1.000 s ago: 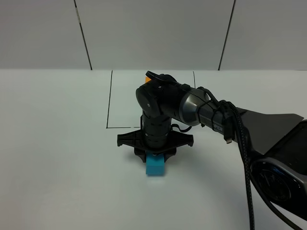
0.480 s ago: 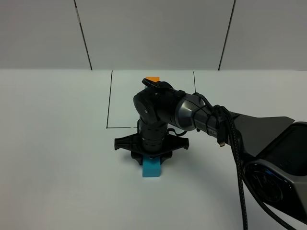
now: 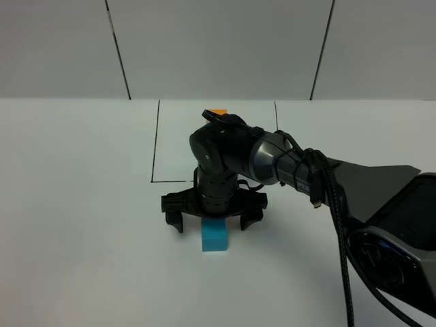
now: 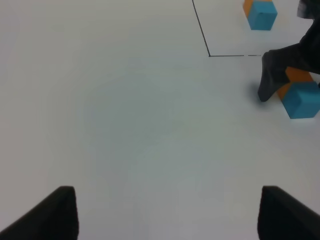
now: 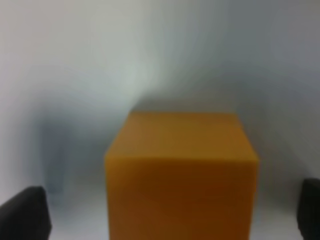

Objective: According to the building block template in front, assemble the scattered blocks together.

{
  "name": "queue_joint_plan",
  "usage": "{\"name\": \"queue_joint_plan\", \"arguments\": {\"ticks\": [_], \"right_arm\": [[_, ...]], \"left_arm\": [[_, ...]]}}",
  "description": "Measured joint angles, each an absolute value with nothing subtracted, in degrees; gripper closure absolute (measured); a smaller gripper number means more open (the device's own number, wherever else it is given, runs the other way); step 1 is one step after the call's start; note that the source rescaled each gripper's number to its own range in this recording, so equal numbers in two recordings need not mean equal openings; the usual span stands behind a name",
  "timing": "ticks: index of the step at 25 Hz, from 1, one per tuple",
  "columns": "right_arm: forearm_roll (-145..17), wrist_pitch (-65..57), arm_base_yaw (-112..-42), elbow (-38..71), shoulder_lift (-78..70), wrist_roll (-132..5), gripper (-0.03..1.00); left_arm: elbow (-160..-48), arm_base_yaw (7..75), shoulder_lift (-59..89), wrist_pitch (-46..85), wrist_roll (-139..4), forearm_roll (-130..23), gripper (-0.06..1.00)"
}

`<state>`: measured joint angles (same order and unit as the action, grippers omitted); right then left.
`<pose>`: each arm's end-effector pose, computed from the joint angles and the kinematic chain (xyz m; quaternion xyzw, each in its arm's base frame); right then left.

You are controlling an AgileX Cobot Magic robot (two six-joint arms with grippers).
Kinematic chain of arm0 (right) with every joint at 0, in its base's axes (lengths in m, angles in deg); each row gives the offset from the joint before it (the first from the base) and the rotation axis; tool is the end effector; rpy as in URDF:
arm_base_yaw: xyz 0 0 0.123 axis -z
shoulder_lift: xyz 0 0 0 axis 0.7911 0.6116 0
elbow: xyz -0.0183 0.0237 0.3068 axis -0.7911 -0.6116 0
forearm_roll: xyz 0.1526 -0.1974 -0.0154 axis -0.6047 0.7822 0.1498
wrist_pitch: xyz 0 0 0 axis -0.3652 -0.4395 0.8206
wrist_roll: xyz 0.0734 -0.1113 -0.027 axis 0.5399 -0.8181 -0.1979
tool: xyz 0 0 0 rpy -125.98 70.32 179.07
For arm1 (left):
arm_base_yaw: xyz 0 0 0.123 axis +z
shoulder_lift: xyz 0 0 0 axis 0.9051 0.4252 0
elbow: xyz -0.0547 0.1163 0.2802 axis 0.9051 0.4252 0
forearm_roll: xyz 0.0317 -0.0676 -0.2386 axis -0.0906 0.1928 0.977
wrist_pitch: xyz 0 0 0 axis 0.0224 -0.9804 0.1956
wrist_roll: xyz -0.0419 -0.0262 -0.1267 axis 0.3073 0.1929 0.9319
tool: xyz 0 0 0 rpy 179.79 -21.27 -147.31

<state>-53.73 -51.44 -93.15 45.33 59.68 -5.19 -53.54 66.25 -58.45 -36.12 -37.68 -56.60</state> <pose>0.3906 0.3317 0.0933 -0.0562 0.9940 0.0424 0.0834 0.0100 -0.0202 0.2627 0.0255 0.8394 -0.0595 0.5396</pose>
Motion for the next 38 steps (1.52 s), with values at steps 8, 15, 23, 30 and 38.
{"name": "queue_joint_plan", "arguments": {"ticks": [8, 15, 23, 30, 38], "right_arm": [[-53.9, -51.29, -93.15, 45.33, 50.24, -7.57, -0.03], [-54.57, -49.21, -86.24, 45.33, 40.78, -10.02, -0.03], [-53.97, -47.99, -65.37, 42.17, 32.22, -13.96, -0.03], [-52.19, -46.11, -51.82, 26.18, 18.36, -16.26, -0.03], [-52.19, -42.65, -44.76, 4.22, -3.05, -17.5, -0.03]], "left_arm": [[-53.54, 66.25, -58.45, -36.12, -37.68, -56.6, 0.39], [-53.54, 66.25, -58.45, -36.12, -37.68, -56.6, 0.39], [-53.54, 66.25, -58.45, -36.12, -37.68, -56.6, 0.39], [-53.54, 66.25, -58.45, -36.12, -37.68, -56.6, 0.39], [-53.54, 66.25, -58.45, -36.12, -37.68, -56.6, 0.39]]}}
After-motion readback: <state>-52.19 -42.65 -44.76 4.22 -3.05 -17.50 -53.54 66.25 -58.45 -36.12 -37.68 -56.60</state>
